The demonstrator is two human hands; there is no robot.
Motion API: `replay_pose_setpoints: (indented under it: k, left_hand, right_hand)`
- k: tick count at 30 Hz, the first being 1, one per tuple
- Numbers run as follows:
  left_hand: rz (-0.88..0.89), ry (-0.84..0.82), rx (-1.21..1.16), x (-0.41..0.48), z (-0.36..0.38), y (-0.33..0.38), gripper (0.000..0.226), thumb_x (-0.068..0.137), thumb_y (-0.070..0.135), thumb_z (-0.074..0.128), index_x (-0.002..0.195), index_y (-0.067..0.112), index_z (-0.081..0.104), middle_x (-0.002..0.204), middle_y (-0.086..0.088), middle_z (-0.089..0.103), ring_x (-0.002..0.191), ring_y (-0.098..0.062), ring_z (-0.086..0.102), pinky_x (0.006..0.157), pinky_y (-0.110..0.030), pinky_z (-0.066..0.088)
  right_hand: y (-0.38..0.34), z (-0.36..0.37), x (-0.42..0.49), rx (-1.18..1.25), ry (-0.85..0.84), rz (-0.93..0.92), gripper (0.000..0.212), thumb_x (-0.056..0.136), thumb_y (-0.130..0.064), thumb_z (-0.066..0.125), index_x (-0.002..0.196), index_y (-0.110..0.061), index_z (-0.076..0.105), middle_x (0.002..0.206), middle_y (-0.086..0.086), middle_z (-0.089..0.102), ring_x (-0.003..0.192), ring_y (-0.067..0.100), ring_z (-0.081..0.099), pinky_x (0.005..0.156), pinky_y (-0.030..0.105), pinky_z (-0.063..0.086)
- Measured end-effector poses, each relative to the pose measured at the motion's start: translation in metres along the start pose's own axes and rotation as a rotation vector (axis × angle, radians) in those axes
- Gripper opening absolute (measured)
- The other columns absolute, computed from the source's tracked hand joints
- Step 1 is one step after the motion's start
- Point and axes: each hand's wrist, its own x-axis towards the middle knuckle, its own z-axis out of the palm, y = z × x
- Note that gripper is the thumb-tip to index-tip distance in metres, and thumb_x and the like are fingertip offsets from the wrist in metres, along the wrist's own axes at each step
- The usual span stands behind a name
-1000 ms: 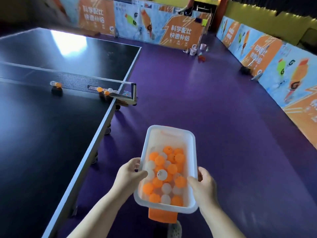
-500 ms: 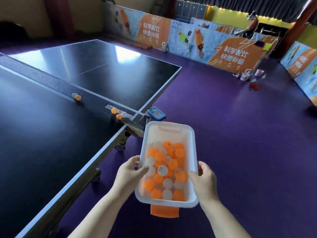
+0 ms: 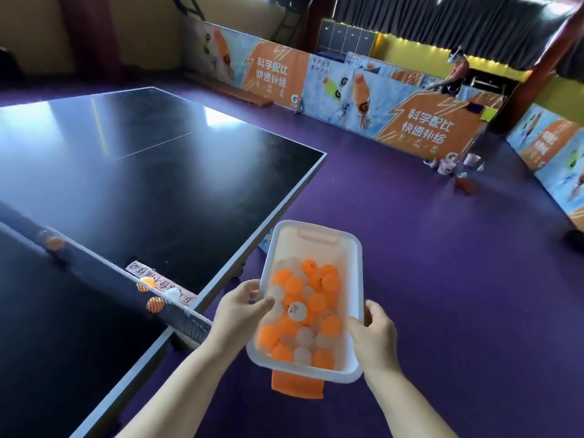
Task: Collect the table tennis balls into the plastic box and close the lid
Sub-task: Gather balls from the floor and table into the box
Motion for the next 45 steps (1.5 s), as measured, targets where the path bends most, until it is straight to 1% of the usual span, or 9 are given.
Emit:
replay_pose_setpoints:
  k: [4,9,12,15,22,27,34,38,45]
  left_hand:
    - [-0.041,0.018,-0.014,0.072,0.000,0.013,0.025,0.083,0.016,0.066,0.106,0.025,0.065,0.098,0.001,0.071,0.077,-0.015,0.073,0.070,-0.039,0.061]
    - [-0.083,0.143,-0.019,0.148,-0.012,0.011,0.024,0.081,0.013,0.067,0.097,0.031,0.066,0.094,0.000,0.072,0.075,-0.014,0.072,0.064,-0.032,0.060]
    - [-0.112,0.259,-0.021,0.191,-0.023,0.004,0.024,0.080,0.015,0.067,0.098,0.031,0.067,0.093,0.000,0.072,0.078,-0.014,0.072,0.071,-0.038,0.060]
    - [-0.144,0.386,-0.040,0.233,-0.030,0.001,0.023,0.083,0.015,0.065,0.094,0.035,0.065,0.092,0.000,0.072,0.078,-0.012,0.071,0.071,-0.033,0.059]
    - [-0.287,0.697,-0.129,0.302,-0.033,-0.003,0.022,0.085,0.019,0.063,0.089,0.041,0.062,0.091,0.001,0.071,0.086,-0.017,0.069,0.081,-0.041,0.057]
    - [-0.310,0.855,-0.182,0.325,-0.041,-0.004,0.021,0.088,0.018,0.062,0.100,0.035,0.058,0.097,0.008,0.067,0.087,-0.007,0.065,0.064,-0.018,0.050]
    - [-0.314,0.953,-0.226,0.361,-0.082,-0.009,0.022,0.089,0.018,0.060,0.093,0.040,0.057,0.099,0.009,0.067,0.092,-0.008,0.064,0.078,-0.028,0.054]
    - [-0.301,0.950,-0.258,0.386,-0.116,-0.011,0.018,0.090,0.019,0.059,0.100,0.033,0.060,0.099,0.008,0.069,0.091,-0.008,0.066,0.074,-0.024,0.054]
    - [-0.358,0.900,-0.246,0.407,-0.157,-0.028,0.016,0.089,0.021,0.061,0.103,0.029,0.061,0.098,0.007,0.068,0.090,-0.011,0.067,0.077,-0.032,0.057]
  right_hand:
    - [-0.017,0.028,0.073,-0.018,-0.039,0.012,0.026,0.080,-0.014,0.059,0.106,-0.015,0.062,0.087,-0.003,0.068,0.079,0.015,0.065,0.067,0.033,0.056]
    - [-0.039,0.083,0.164,-0.036,-0.172,-0.031,0.025,0.081,-0.010,0.058,0.104,-0.019,0.061,0.089,-0.004,0.068,0.083,0.015,0.066,0.075,0.039,0.058]
    - [-0.054,0.126,0.221,-0.039,-0.304,-0.085,0.029,0.083,-0.007,0.058,0.107,-0.022,0.060,0.092,-0.006,0.067,0.085,0.013,0.065,0.074,0.033,0.058]
    - [-0.068,0.173,0.279,-0.026,-0.462,-0.129,0.028,0.084,-0.007,0.060,0.108,-0.021,0.062,0.092,-0.005,0.069,0.084,0.011,0.067,0.070,0.028,0.058]
    - [-0.102,0.265,0.381,-0.112,-0.811,-0.207,0.025,0.082,-0.016,0.065,0.105,-0.027,0.063,0.092,-0.008,0.070,0.087,0.011,0.067,0.077,0.037,0.059]
    - [-0.131,0.317,0.408,-0.154,-1.001,-0.314,0.023,0.082,-0.012,0.065,0.086,-0.034,0.061,0.086,-0.006,0.067,0.084,0.013,0.065,0.072,0.028,0.056]
    - [-0.167,0.386,0.423,-0.179,-1.085,-0.386,0.027,0.084,-0.013,0.066,0.085,-0.039,0.058,0.087,-0.010,0.066,0.084,0.007,0.063,0.073,0.026,0.054]
    - [-0.187,0.419,0.426,-0.221,-1.051,-0.410,0.026,0.085,-0.016,0.065,0.085,-0.040,0.056,0.088,-0.011,0.065,0.086,0.008,0.063,0.075,0.029,0.054]
    - [-0.197,0.461,0.424,-0.345,-1.023,-0.368,0.030,0.084,-0.009,0.063,0.082,-0.038,0.053,0.087,-0.009,0.065,0.082,0.007,0.061,0.067,0.022,0.049]
